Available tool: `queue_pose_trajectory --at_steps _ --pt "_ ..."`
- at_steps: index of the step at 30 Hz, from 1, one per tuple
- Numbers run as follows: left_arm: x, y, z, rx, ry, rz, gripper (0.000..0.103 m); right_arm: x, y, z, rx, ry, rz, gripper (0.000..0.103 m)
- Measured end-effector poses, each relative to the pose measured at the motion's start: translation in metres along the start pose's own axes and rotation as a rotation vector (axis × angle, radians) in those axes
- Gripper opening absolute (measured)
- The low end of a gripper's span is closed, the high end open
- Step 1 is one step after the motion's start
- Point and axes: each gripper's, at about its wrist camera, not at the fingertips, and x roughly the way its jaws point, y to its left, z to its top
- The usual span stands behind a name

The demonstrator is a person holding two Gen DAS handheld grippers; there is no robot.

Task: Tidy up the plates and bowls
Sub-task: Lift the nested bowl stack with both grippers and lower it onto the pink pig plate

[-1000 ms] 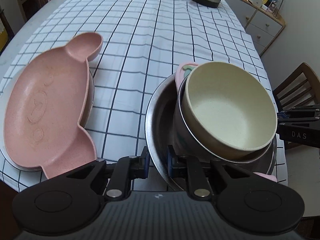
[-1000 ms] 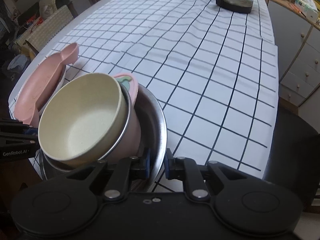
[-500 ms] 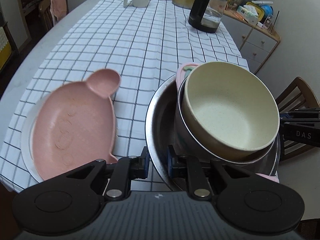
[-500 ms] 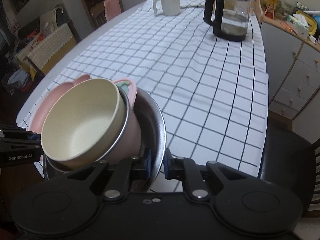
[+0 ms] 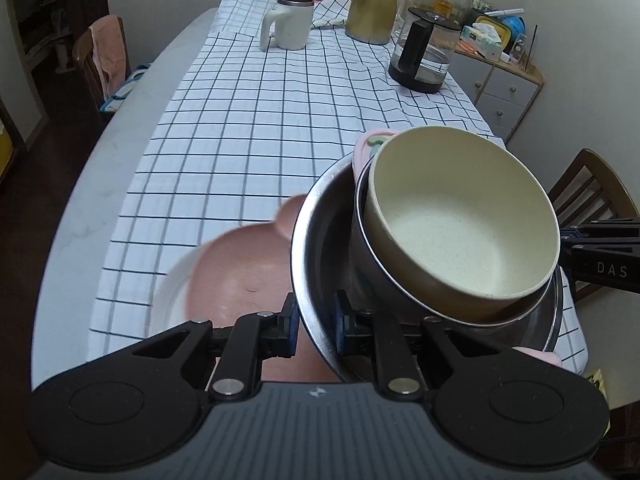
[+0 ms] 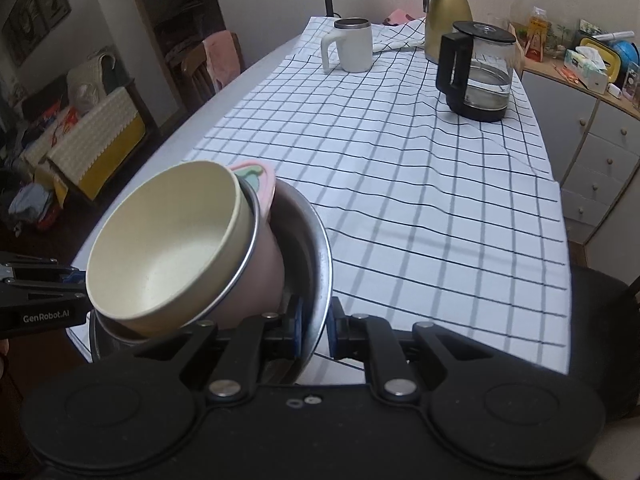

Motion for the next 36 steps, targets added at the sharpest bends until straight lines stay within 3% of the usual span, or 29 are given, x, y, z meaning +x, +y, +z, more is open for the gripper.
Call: queue_pose_trajectory --at_steps 7,15,36 --pt "0.007 0.055 0.001 0.069 0.021 -0.013 0.016 0.024 0.055 0.003 0.066 -0.004 -0.027 0.013" --pt "0.027 0.092 -0.003 0.139 0.060 -0.030 0.016 0.059 0.088 -0.009 0.145 0.023 -0.062 0.013" --pt "0.057 0.105 -0.011 0.195 0.098 -0.052 0.016 0.095 0.108 -0.027 0.165 0.081 -0.116 0.014"
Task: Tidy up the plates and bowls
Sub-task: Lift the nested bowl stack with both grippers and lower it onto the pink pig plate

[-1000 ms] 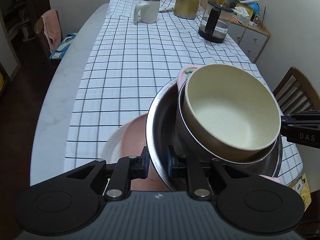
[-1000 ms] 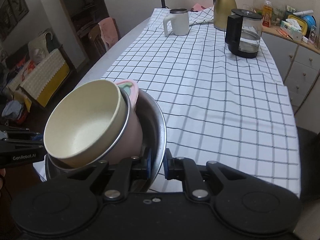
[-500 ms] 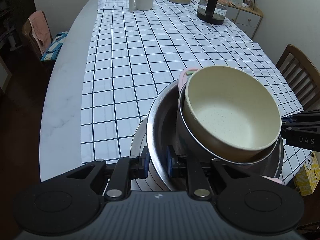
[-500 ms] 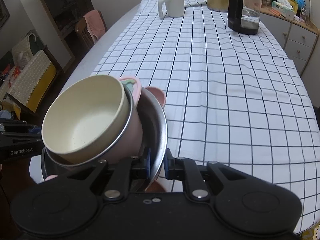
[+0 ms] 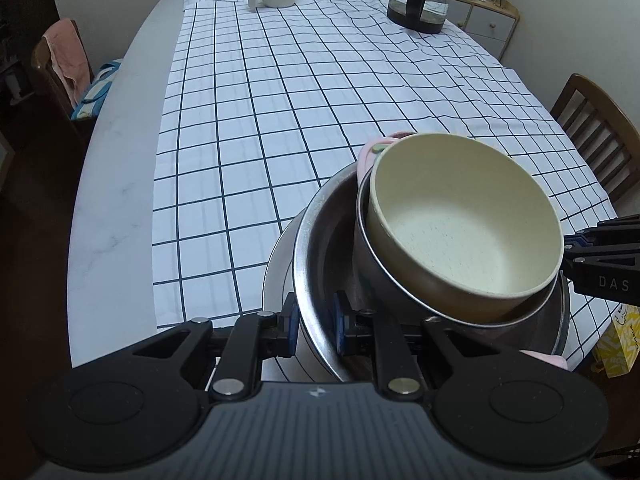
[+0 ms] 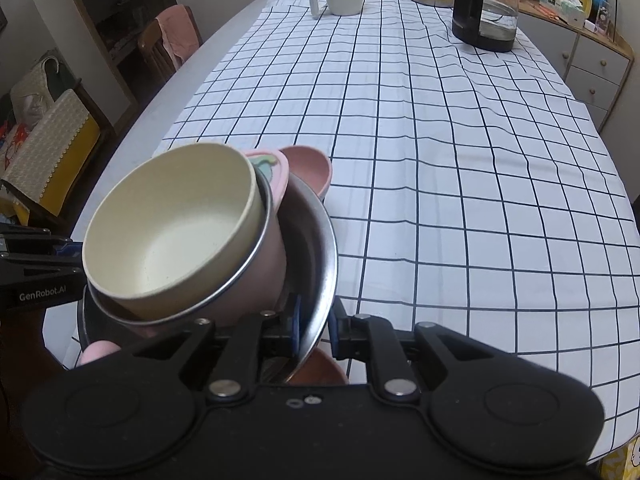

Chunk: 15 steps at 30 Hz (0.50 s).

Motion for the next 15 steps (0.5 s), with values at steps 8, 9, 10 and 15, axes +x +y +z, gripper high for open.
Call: queue_pose_trajectory --at_steps 8,9,10,15 --pt "0.0067 -0.0003 -0.0017 -0.007 0.009 -0.001 0.016 0.0051 -0.0014 -0.0037 -0.002 0.013 -0.006 0.015" --pt "0.0075 -0.0001 -0.0010 -0.009 0.009 -0.002 0.016 0.0046 -0.0012 -0.0037 -0.004 0.011 -0.008 0.015" --pt "0.0081 -0.0001 -0.0006 -0.009 0.008 -0.002 0.016 0.0046 -0.0015 -0.0034 -0.004 0.010 -0.008 0.015" --pt "0.0097 -0.0002 0.0010 -0.016 0.003 -0.005 0.016 0.0048 -0.0012 -0.0020 -0.008 0.003 -0.017 0.015"
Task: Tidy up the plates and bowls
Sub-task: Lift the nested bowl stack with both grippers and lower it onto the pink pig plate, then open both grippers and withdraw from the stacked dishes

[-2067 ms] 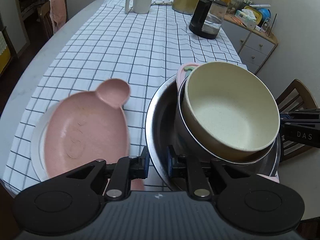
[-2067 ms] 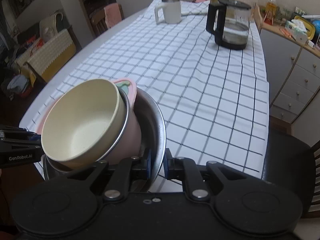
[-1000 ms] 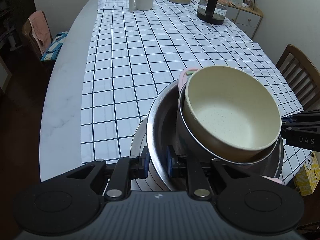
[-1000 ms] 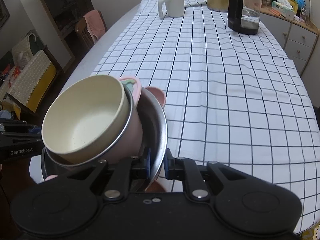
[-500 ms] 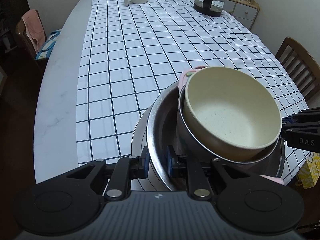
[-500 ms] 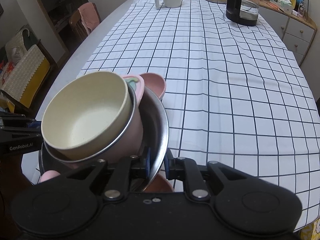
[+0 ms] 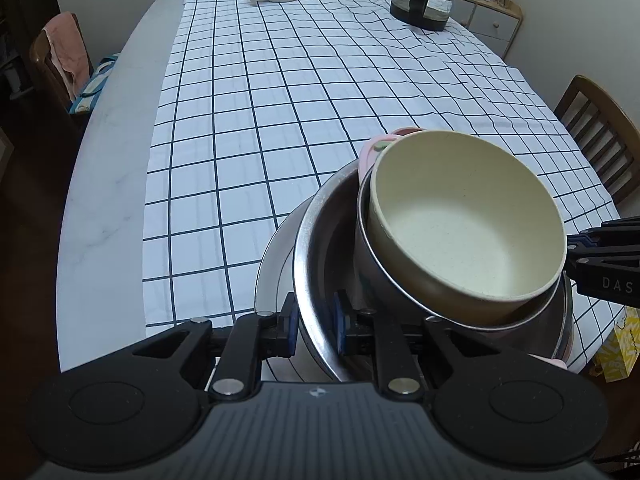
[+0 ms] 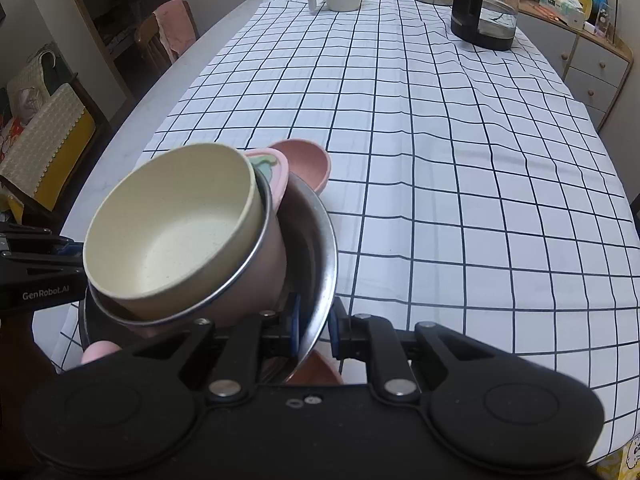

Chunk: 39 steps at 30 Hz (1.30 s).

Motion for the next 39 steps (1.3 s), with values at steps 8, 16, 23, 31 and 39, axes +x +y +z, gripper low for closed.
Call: queue_pose_trajectory --at_steps 8,16,23,31,39 --pt "0.002 0.001 0.003 -0.009 -0.006 -0.002 0.017 0.002 0.000 0.002 -0.002 -0.001 -0.012 0.017" --pt "-0.005 0.000 -0.001 -0.001 -0.038 0.021 0.018 -0.005 -0.001 0.000 0.016 -0.013 -0.026 0.029" --pt "-0.023 0.000 -0.001 -0.002 -0.089 0.046 0.036 -0.022 0.000 -0.003 0.027 -0.065 -0.017 0.041" --pt "-0.051 -0.004 -0.005 -0.039 -0.155 0.085 0.051 -0.049 0.004 -0.004 -0.008 -0.141 0.017 0.052" --pt "-0.093 -0.025 -0.017 -0.072 -0.252 0.111 0.065 -0.082 0.004 -0.007 -0.061 -0.241 0.063 0.066"
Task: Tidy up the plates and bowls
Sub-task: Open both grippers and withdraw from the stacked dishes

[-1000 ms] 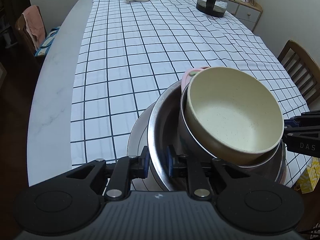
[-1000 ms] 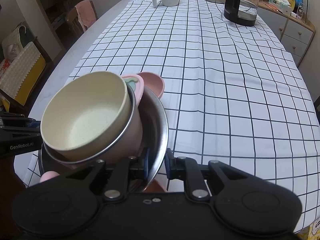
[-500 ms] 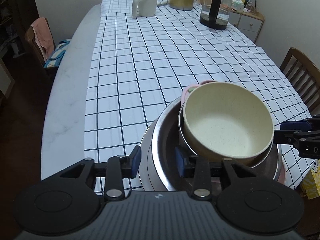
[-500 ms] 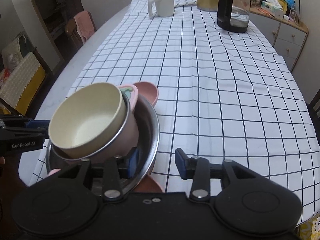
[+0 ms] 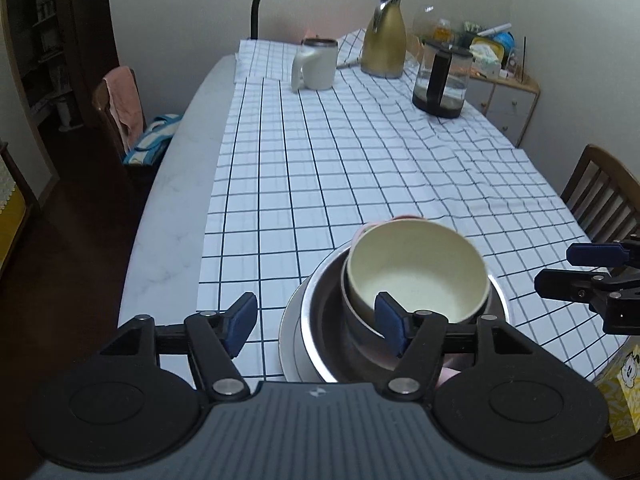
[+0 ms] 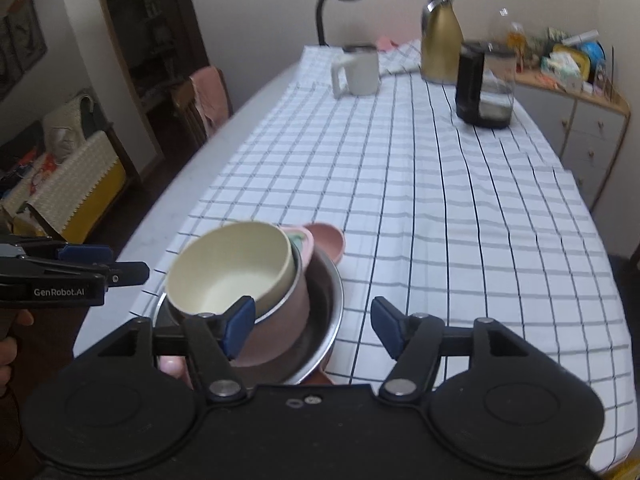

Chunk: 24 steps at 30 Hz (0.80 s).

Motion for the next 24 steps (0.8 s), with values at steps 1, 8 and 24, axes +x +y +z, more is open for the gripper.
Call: queue_pose_trajectory --at_steps 1,8,24 --pt "-0.005 -0.003 0.000 -0.002 -0.011 0.006 0.065 -0.005 0.000 0.000 -0.009 -0.013 0.006 0.068" --pt "-0.037 -0.026 -0.008 -0.021 -0.057 0.024 0.074 -0.036 -0.001 -0.001 -0.032 -0.089 0.042 0.084" --pt "-0.085 -0.067 -0.032 -0.111 -0.141 0.025 0.102 -0.090 -0.012 -0.027 -0.064 -0.172 0.077 0.103"
